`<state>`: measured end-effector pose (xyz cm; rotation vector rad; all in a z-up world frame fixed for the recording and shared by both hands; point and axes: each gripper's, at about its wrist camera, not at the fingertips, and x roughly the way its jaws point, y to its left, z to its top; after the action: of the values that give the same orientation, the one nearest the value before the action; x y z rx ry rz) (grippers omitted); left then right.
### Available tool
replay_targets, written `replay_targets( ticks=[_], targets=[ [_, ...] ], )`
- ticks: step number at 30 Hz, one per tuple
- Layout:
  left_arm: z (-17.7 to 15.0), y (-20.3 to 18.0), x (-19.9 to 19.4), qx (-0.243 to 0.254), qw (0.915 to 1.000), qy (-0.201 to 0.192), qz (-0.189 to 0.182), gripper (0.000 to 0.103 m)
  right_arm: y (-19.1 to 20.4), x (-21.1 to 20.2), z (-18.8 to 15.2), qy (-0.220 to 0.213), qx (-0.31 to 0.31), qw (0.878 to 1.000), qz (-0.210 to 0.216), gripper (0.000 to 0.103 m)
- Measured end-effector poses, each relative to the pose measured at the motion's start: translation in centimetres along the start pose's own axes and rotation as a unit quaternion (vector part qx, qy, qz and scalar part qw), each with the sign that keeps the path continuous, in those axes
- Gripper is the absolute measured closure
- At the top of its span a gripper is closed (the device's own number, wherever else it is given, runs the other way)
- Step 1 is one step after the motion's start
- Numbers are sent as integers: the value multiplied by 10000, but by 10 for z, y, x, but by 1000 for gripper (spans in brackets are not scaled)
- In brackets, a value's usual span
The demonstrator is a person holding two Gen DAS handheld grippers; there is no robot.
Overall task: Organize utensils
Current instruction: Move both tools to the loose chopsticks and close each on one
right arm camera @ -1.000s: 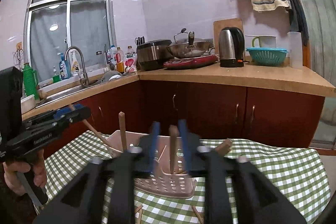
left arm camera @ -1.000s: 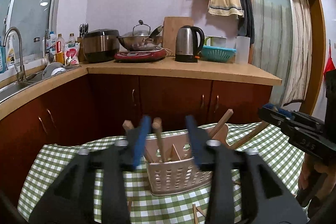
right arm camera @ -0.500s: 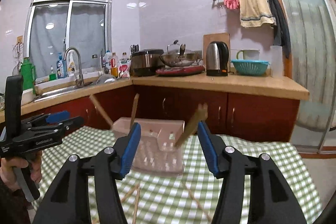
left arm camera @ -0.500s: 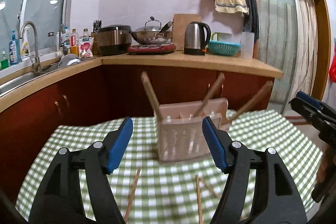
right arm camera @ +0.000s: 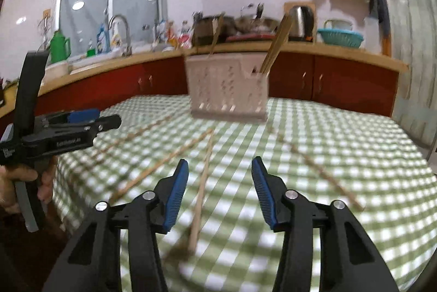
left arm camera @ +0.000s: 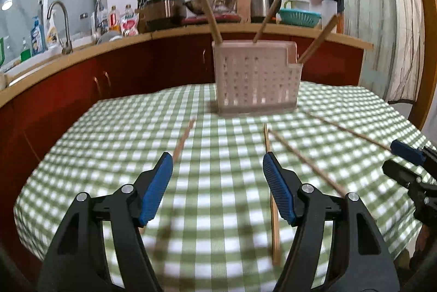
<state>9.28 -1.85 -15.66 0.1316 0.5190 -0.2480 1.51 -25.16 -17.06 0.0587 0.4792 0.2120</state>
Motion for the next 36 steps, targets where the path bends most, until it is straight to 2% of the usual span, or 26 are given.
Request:
replay_targets(
  ticks=[5,8,10,12,15,20,23,29,33,35,36],
  targets=[
    [-21,-2,1,-92,9998,170,-31,36,9,16,-25,516,-92,9984,199,66],
    [-28,-6,2,-76,9997,237,-62,36,9,22,-32,709,-32,9972,246,74],
    [-31,-8,3,-57,9996,265,-82,37,9,24,-33,798,-21,9964,277,89],
    [-33,-9,4,-67,9995,295,-112,37,8,28,-36,922,-17,9953,283,96],
    [-34,-12,8,-87,9992,342,-173,38,2,27,-35,931,65,9954,196,96],
    [-37,-20,11,-95,9986,423,-297,39,-19,30,-28,786,224,9962,-297,96],
    [-42,-27,14,-73,9979,520,-384,46,-31,32,-25,715,314,9959,-450,96],
    [-57,-36,21,3,9959,759,-497,62,-37,33,-30,661,352,9960,-482,96],
    [-62,-38,20,77,9968,617,-494,68,-40,33,-33,606,413,9964,-435,96],
    [-64,-39,19,113,9975,507,-489,70,-43,32,-35,564,476,9964,-413,89],
    [-66,-40,18,125,9978,432,-477,71,-43,31,-35,537,497,9965,-407,80]
  ],
)
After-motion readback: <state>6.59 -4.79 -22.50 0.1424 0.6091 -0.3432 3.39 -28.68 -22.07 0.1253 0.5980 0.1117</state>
